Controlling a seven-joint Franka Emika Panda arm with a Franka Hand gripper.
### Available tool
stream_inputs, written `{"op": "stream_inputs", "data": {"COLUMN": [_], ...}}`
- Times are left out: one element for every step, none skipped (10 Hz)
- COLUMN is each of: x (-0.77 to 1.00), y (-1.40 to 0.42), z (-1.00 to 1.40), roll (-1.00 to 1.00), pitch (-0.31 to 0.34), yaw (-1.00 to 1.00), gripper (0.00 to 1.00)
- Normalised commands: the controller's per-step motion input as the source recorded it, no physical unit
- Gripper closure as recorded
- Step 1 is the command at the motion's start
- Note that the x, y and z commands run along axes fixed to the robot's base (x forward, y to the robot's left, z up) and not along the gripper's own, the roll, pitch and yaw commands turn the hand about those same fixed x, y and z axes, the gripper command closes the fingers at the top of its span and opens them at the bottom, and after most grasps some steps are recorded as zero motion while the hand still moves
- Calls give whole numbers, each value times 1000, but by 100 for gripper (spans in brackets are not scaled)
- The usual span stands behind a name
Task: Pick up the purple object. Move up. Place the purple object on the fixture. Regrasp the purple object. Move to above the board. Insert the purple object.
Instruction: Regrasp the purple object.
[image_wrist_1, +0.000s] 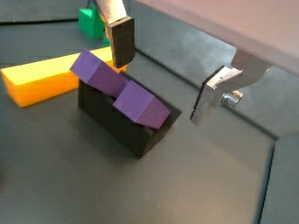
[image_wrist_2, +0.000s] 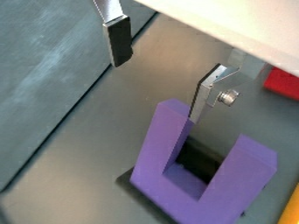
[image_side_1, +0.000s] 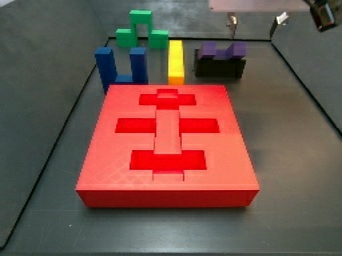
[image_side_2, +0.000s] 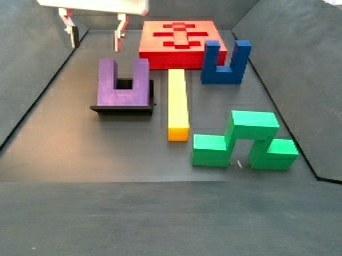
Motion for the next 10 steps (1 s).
{"op": "stream_inputs", "data": {"x": [0, 0, 0, 0, 23, 174, 280, 303, 311, 303], "y": [0, 0, 0, 0, -3, -17, -37, -49, -71, -80], "z": [-63, -97, -146, -183, -177, -171, -174, -194, -231, -237], "roll": [1000, 1000, 1000, 1000, 1000, 1000, 1000, 1000, 983, 963], "pitch": [23, 0, 0, 0, 0, 3, 20, 31, 57, 91], "yaw": [269, 303, 329, 354, 386, 420, 454, 454, 443, 426], "gripper": [0, 0, 0, 0, 0, 0, 0, 0, 0, 0]}}
